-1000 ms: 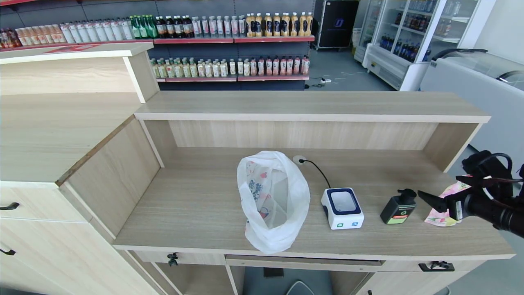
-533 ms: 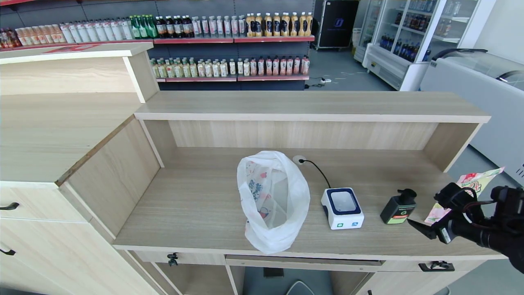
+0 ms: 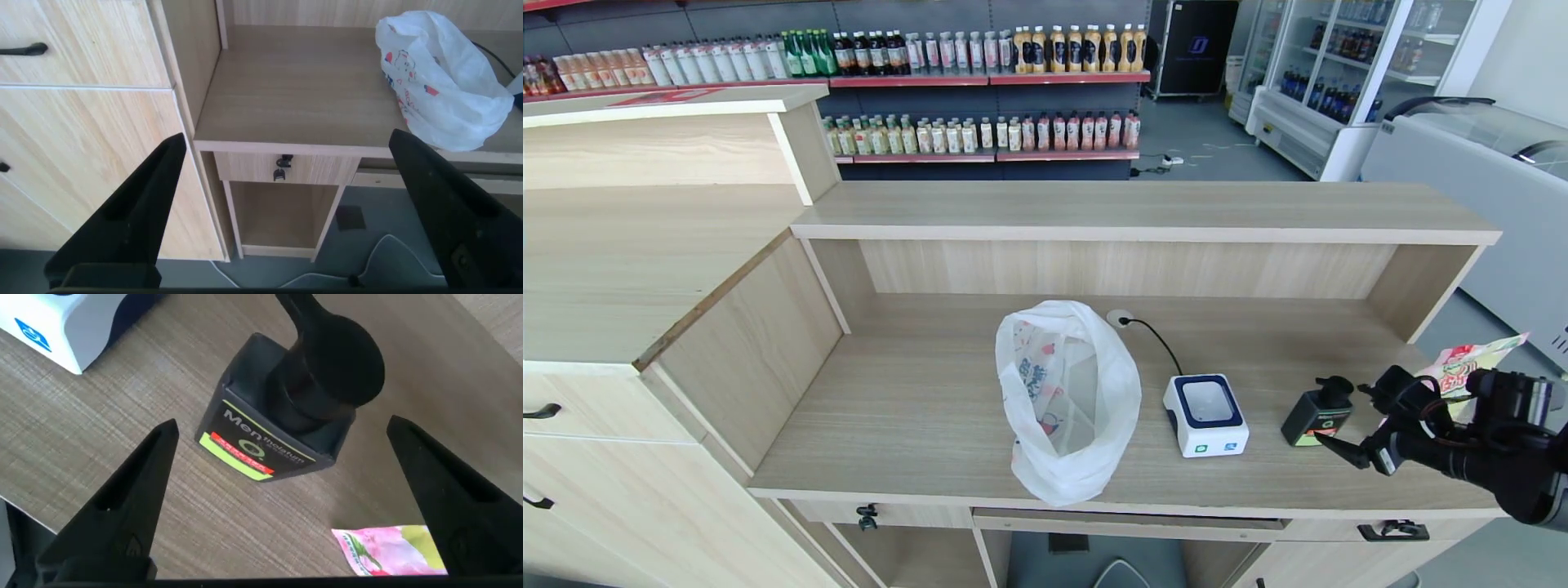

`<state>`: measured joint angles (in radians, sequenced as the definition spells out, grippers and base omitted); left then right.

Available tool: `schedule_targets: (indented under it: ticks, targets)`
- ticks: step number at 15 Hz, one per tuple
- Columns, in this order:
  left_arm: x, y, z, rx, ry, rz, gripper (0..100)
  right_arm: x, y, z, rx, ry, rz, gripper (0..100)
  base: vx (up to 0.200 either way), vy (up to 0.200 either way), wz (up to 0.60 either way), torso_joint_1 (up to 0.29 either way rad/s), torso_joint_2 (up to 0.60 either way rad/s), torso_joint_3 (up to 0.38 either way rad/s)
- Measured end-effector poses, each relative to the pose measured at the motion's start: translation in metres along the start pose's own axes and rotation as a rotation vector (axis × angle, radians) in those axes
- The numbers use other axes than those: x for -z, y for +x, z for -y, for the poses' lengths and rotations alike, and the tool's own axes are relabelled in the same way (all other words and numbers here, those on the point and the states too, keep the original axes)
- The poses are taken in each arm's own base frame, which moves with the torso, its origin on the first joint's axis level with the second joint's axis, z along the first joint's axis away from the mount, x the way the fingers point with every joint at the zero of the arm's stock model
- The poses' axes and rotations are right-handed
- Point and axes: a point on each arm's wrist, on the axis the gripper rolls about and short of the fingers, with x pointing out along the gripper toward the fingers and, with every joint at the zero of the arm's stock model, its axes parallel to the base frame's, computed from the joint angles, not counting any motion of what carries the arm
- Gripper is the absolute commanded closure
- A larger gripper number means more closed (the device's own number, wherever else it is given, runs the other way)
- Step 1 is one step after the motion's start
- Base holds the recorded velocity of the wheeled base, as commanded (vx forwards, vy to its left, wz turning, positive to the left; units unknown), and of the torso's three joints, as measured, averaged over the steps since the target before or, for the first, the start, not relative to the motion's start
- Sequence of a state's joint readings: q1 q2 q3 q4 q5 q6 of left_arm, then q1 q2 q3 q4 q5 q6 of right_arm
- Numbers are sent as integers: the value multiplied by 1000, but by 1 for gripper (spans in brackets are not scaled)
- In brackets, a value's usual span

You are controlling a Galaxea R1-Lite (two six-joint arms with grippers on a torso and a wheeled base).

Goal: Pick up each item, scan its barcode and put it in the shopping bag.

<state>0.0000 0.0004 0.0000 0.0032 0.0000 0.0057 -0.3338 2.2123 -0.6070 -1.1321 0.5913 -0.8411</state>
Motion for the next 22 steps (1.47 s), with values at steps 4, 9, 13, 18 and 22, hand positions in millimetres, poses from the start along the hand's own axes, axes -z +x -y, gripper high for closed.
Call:
schedule_targets:
  ticks: [4, 9, 13, 18, 22]
  targets:
    - [0, 0, 0, 0, 0, 0, 0, 1, 26, -1, -30, -35, 31, 0, 0, 0, 0, 0, 0, 0]
    - [0, 0, 0, 0, 0, 0, 0, -3, 59, -7, -75, -71, 90, 0, 0, 0, 0, 0, 0, 0]
    - [0, 0, 0, 0, 0, 0, 0, 1, 74, -23, -125, -67, 84, 100, 0, 0, 0, 0, 0, 0]
    - [0, 0, 0, 0, 0, 0, 0, -8, 83, -26, -135, -86, 111, 100, 0, 0, 0, 0, 0, 0]
    - [0, 0, 0, 0, 0, 0, 0, -20, 74, -19, -108, -108, 128, 100, 0, 0, 0, 0, 0, 0]
